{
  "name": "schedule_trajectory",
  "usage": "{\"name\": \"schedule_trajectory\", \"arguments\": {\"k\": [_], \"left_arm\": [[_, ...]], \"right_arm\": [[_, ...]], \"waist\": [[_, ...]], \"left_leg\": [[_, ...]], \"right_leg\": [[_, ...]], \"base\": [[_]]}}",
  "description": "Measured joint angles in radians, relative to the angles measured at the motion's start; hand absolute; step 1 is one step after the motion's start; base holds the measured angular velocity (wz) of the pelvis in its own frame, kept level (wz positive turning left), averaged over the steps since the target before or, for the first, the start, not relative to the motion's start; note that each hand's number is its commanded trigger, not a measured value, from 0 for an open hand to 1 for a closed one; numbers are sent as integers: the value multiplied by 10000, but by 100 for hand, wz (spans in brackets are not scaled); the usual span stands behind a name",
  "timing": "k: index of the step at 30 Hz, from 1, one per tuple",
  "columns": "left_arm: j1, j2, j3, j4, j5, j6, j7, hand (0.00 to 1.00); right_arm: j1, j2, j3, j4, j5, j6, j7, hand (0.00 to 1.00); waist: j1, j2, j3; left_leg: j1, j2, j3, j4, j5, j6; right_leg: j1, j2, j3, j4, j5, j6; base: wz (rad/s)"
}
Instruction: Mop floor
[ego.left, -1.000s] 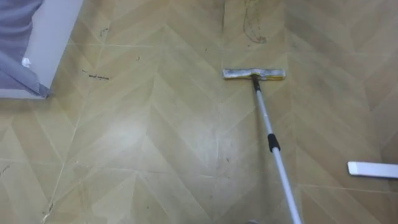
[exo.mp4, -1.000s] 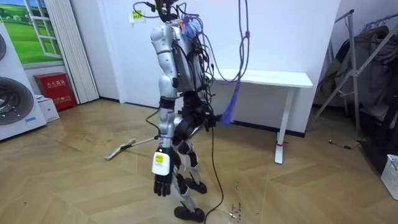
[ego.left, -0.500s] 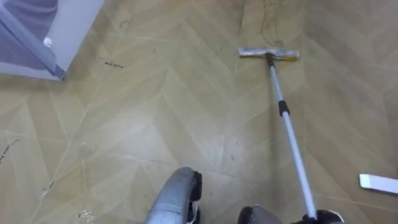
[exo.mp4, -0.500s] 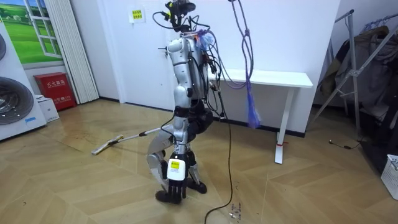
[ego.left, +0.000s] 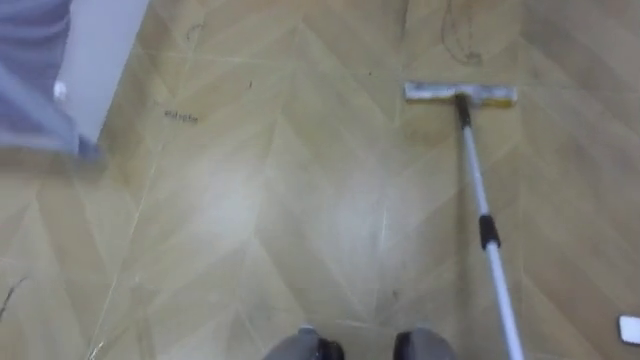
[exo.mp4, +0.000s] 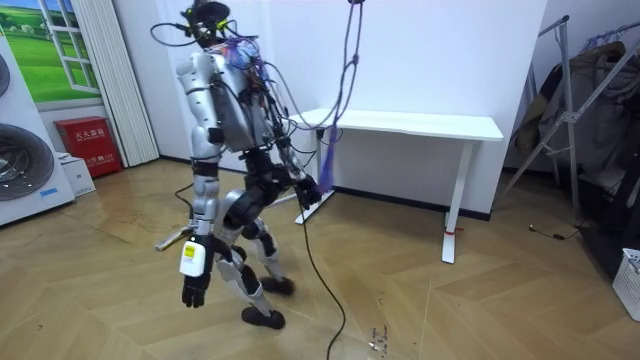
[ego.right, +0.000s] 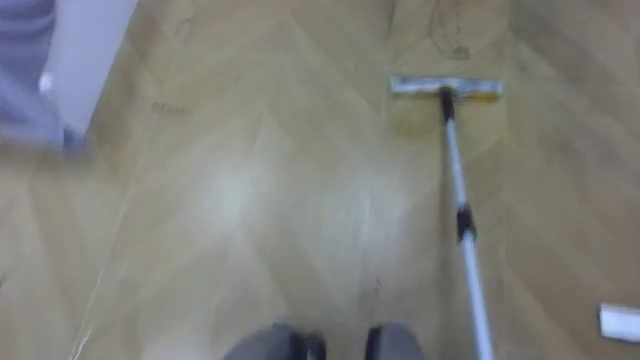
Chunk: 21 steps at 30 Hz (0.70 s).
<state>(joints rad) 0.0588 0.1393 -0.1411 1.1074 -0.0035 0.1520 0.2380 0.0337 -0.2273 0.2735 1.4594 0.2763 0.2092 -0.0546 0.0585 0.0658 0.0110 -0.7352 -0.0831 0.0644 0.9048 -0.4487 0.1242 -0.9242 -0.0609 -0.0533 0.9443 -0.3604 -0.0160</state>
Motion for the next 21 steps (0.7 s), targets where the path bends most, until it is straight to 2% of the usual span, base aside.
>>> {"name": "schedule_trajectory", "arguments": {"k": [1, 2, 3, 4, 5, 6, 7, 8, 9, 10, 11, 12, 13, 14, 15, 16, 17, 18, 19, 20, 21], "left_arm": [[38, -77, 0, -49, -8, 103, 55, 0], [95, -86, -2, -81, -36, 142, 92, 0], [171, -73, 9, -78, -48, 178, 116, 0], [178, -47, 18, -106, -54, 266, 137, 0], [178, -30, 19, -121, -64, 315, 152, 0], [231, -18, 6, -244, -153, 404, 245, 0], [262, -12, -11, -317, -375, 437, 346, 0], [263, -11, -12, -340, -472, 434, 369, 0], [263, 21, -7, -401, -539, 426, 382, 0], [301, 84, -10, -498, -558, 419, 379, 0], [306, 125, -3, -505, -633, 412, 379, 0], [325, 158, 10, -492, -738, 411, 373, 0], [363, 158, 11, -516, -732, 407, 348, 0], [489, 152, 9, -653, -728, 395, 313, 0], [559, 153, 13, -721, -727, 373, 293, 0], [630, 170, 26, -752, -728, 385, 166, 0], [654, 170, 36, -766, -721, 388, 100, 0], [627, 151, 136, -801, -699, 386, -49, 0], [480, 148, 205, -736, -654, 396, -133, 0], [419, 139, 229, -741, -602, 396, -134, 0], [405, 108, 235, -883, -431, 341, -127, 0]], "right_arm": [[45, -15, -77, -78, -28, 59, -54, 100], [44, -26, -128, -130, -55, 118, -100, 100], [-132, -88, -132, -206, -71, 218, -114, 100], [-442, -170, -156, -170, -110, 339, -139, 100], [-639, -205, -206, -115, -135, 368, -161, 100], [-1118, -355, -226, -61, -182, 491, -175, 100], [-1659, -512, -221, -32, -294, 520, -186, 100], [-1946, -594, -212, -20, -280, 514, -194, 100], [-2476, -726, -194, -38, -201, 451, -191, 100], [-2997, -850, -155, -48, -38, 355, -148, 100], [-3160, -872, -98, -58, 8, 286, -113, 100], [-3547, -921, 33, -214, 166, 174, -35, 100], [-3767, -925, 127, -236, 441, -89, 81, 100], [-3793, -923, 140, -244, 814, -215, 221, 100], [-3774, -905, 140, -243, 979, -230, 290, 100], [-3567, -865, 210, -243, 1310, -246, 433, 100], [-3359, -867, 208, -242, 1433, -249, 509, 100], [-2934, -932, 179, -216, 1589, -259, 588, 100], [-2517, -979, 183, -59, 1653, -266, 605, 100], [-2279, -1009, 211, 52, 1628, -267, 611, 100], [-1660, -1097, 289, 185, 1618, -259, 573, 100]], "waist": [[9, 1, 26], [30, -1, 25], [142, -29, 37], [278, -38, 51], [311, -54, 61], [372, -142, 90], [515, -239, 119], [603, -355, 143], [784, -522, 145], [905, -643, 178], [975, -712, 221], [1208, -794, 269], [1307, -812, 260], [1398, -827, 253], [1390, -814, 237], [1366, -839, 228], [1321, -848, 166], [1218, -821, 115], [1132, -801, 117], [1081, -796, 114], [1017, -719, 77]], "left_leg": [[317, 7, -31, 93, -335, -55], [486, 17, -60, 173, -503, -114], [732, 65, -134, 438, -789, -331], [666, 236, -98, 1192, -806, -506], [538, 297, -94, 1690, -681, -720], [194, 472, -83, 2846, -276, -1140], [-161, 534, -63, 3829, 423, -1227], [-380, 544, -65, 4264, 837, -1283], [-790, 538, -83, 5003, 1616, -1428], [-1249, 572, -128, 5233, 1666, -1449], [-1484, 613, -130, 5133, 1600, -1386], [-1942, 723, -126, 4575, 1359, -1301], [-2238, 696, -228, 3264, 1198, -1305], [-2272, 690, -272, 1551, 1261, -1343], [-2244, 699, -290, 674, 1323, -1341], [-2155, 683, -220, 9, 1986, -1015], [-2046, 644, -121, -81, 2003, -844], [-1795, 490, 8, -138, 1803, -453], [-1566, 269, 78, -134, 1629, -142], [-1425, 132, 127, -136, 1518, -36], [-1158, -112, 196, -114, 1221, 134]], "right_leg": [[23, 53, -45, -553, 512, -166], [139, 80, -72, -529, 633, -238], [436, 101, -193, -292, 574, -378], [607, 135, -320, 33, 265, -671], [674, 168, -331, 224, 62, -736], [784, 269, -330, 618, -379, -779], [840, 297, -284, 982, -760, -864], [856, 323, -245, 1117, -923, -892], [913, 420, -98, 1323, -1166, -914], [1011, 526, -55, 1441, -1335, -888], [1071, 542, -54, 1483, -1418, -931], [1254, 619, -53, 1464, -1564, -978], [1532, 621, -51, 1332, -1736, -912], [1924, 623, -59, 1071, -1881, -827], [2135, 622, -65, 916, -1960, -770], [2583, 520, -63, 621, -2153, -626], [2786, 442, -66, 473, -2248, -501], [3097, 310, 11, 246, -2382, -274], [3262, 170, 159, 333, -2376, -200], [3283, 52, 219, 508, -2328, -105], [3267, -166, 228, 1078, -2051, 339]], "base": [[3], [0], [-11], [-12], [-7], [-8], [-13], [-20], [-17], [-18], [-24], [-15], [-7], [9], [8], [14], [35], [47], [45], [34], [28]]}}
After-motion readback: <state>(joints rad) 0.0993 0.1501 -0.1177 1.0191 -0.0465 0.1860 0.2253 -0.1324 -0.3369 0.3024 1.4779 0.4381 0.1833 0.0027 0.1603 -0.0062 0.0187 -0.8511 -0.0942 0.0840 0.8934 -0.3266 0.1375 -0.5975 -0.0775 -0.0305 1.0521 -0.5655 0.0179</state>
